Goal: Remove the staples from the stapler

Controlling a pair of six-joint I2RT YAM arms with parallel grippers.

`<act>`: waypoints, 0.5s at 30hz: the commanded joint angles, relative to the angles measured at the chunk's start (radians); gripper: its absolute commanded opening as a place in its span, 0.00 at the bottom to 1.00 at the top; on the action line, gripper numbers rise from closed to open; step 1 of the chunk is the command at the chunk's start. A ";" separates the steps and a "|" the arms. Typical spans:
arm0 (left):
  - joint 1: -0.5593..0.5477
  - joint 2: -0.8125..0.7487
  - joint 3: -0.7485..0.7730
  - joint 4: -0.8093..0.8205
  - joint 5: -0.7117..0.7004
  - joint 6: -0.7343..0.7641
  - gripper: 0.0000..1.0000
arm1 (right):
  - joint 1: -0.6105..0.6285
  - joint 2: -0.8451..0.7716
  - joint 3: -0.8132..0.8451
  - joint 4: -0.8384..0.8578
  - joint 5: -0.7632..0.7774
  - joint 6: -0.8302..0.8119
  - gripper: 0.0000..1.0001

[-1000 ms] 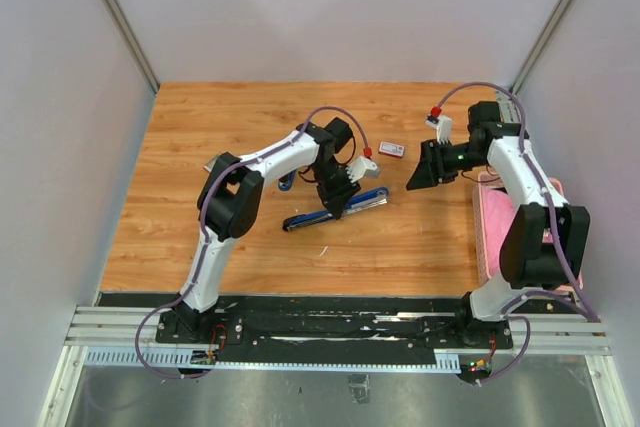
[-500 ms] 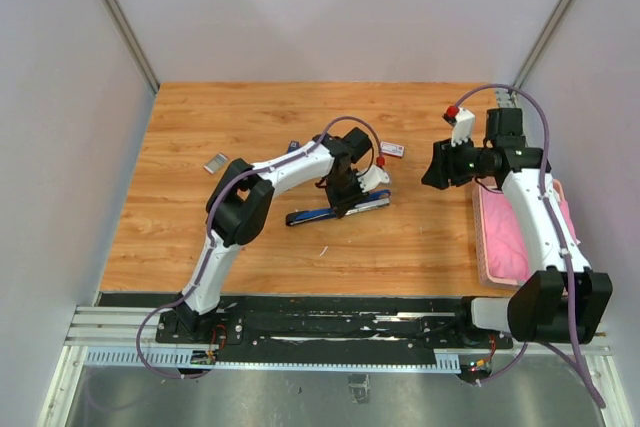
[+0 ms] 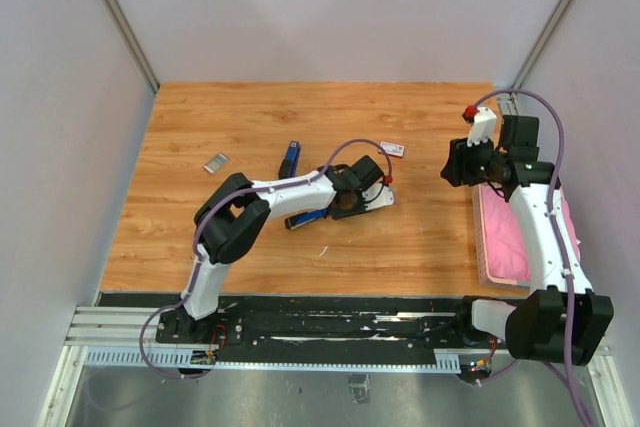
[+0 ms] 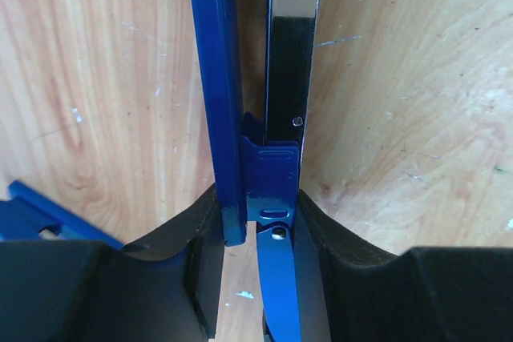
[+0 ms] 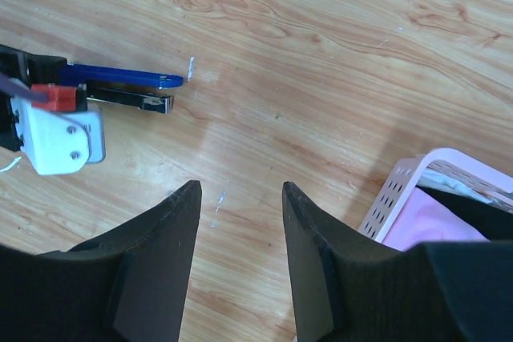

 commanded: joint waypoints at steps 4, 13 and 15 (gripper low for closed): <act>-0.072 -0.042 -0.147 0.255 -0.291 0.081 0.00 | -0.029 -0.010 -0.021 0.045 0.030 0.014 0.46; -0.160 -0.076 -0.319 0.506 -0.474 0.172 0.00 | -0.038 -0.011 -0.028 0.051 0.038 0.014 0.45; -0.173 -0.084 -0.353 0.564 -0.509 0.199 0.00 | -0.040 -0.012 -0.029 0.051 0.039 0.014 0.45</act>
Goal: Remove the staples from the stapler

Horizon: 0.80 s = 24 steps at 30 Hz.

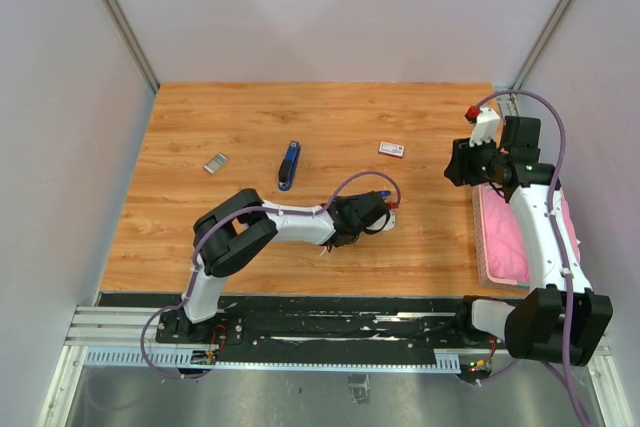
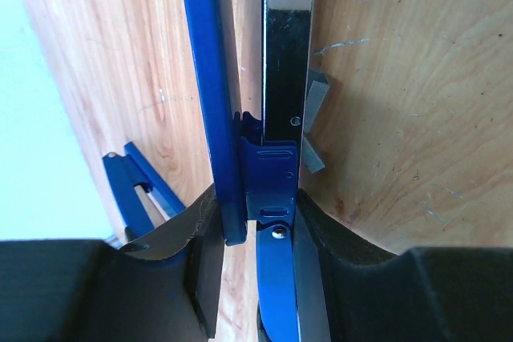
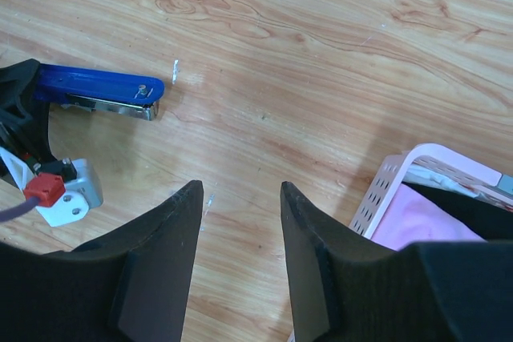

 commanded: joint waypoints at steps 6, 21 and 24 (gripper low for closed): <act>-0.042 -0.054 -0.113 0.235 -0.130 0.092 0.00 | -0.028 -0.012 -0.012 0.019 0.006 0.011 0.45; 0.038 -0.069 0.105 -0.099 0.101 -0.143 0.00 | -0.041 -0.007 -0.020 0.018 -0.027 0.018 0.44; 0.069 -0.071 0.143 -0.141 0.138 -0.170 0.00 | -0.044 -0.006 -0.020 0.018 -0.032 0.020 0.44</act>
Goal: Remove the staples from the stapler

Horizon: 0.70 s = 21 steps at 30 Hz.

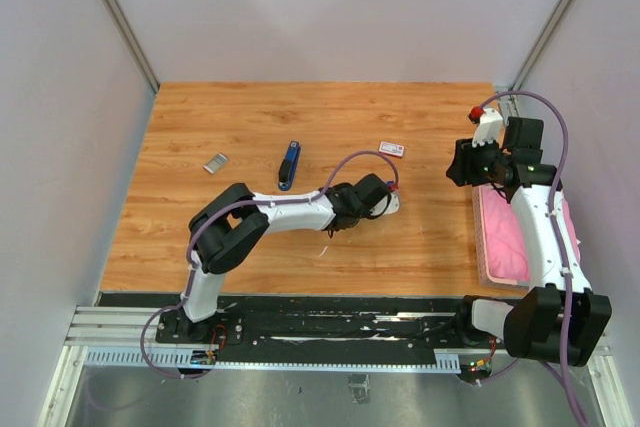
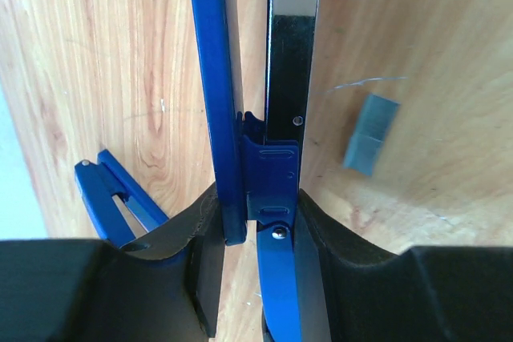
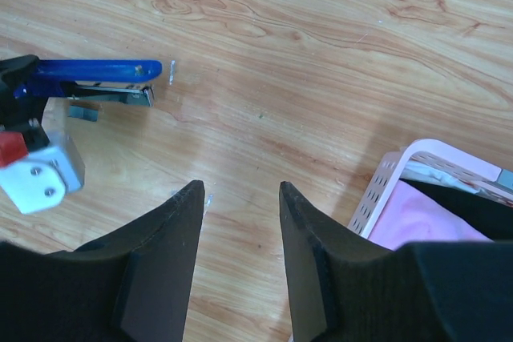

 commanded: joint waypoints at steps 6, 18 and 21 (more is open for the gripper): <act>0.130 -0.089 0.142 -0.153 0.214 -0.153 0.00 | -0.025 -0.005 -0.014 0.010 -0.032 0.015 0.44; 0.365 -0.196 0.263 -0.294 0.763 -0.296 0.00 | -0.032 0.004 -0.017 0.010 -0.045 0.017 0.43; 0.439 -0.207 0.303 -0.329 0.875 -0.337 0.00 | -0.034 0.004 -0.017 0.011 -0.051 0.018 0.43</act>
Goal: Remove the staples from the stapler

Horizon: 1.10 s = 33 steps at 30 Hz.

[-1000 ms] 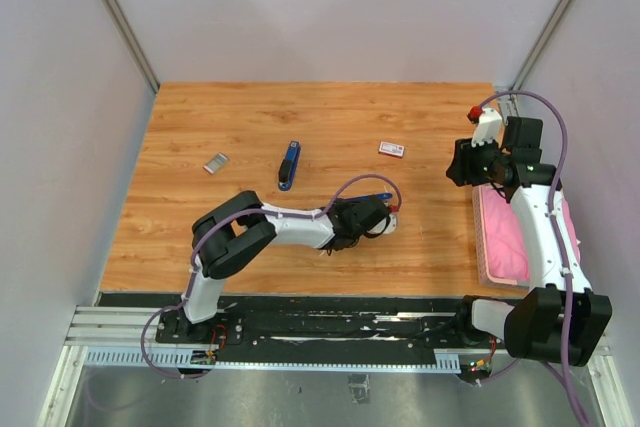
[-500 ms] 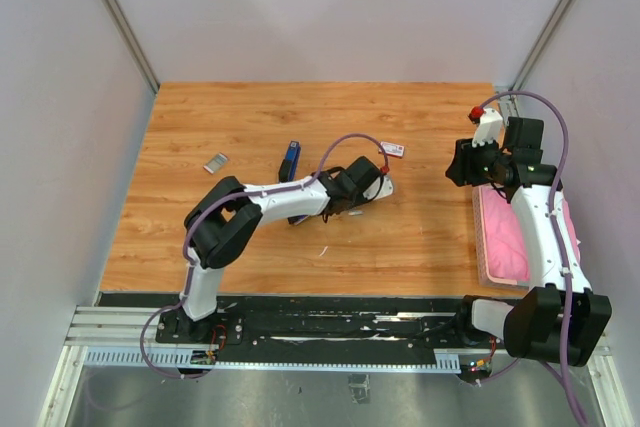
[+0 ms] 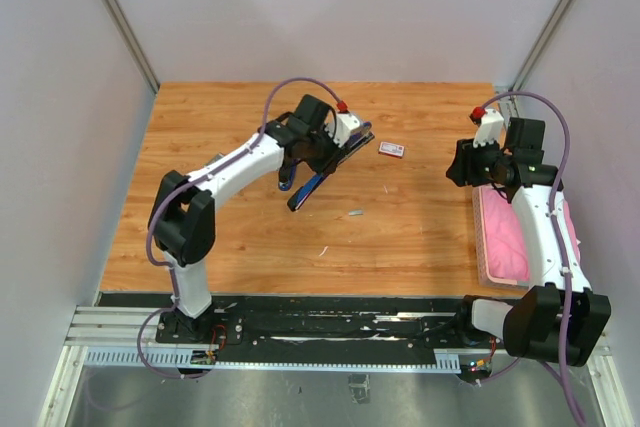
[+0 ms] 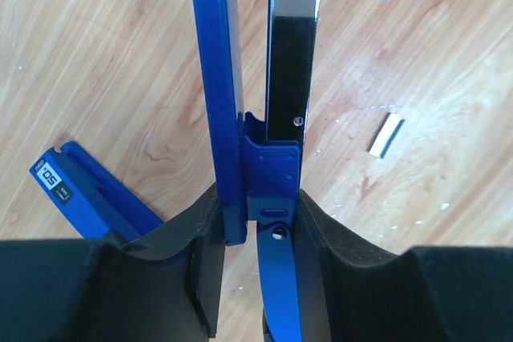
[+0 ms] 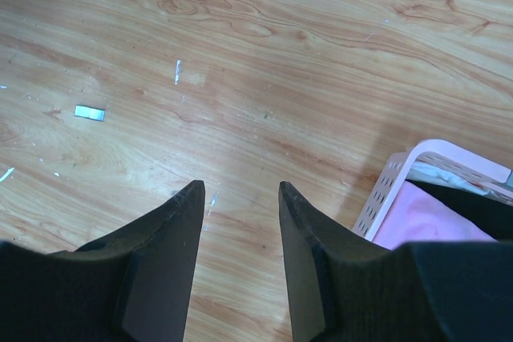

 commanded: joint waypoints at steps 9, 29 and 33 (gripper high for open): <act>0.326 -0.055 0.155 -0.056 0.542 -0.239 0.00 | -0.034 0.007 -0.017 0.011 -0.040 0.014 0.43; 0.592 0.339 0.440 -0.146 0.568 -0.324 0.00 | -0.041 0.023 -0.022 0.018 -0.108 0.026 0.43; 0.601 0.424 0.502 -0.175 0.541 -0.326 0.00 | -0.021 0.033 -0.021 0.027 -0.160 0.033 0.43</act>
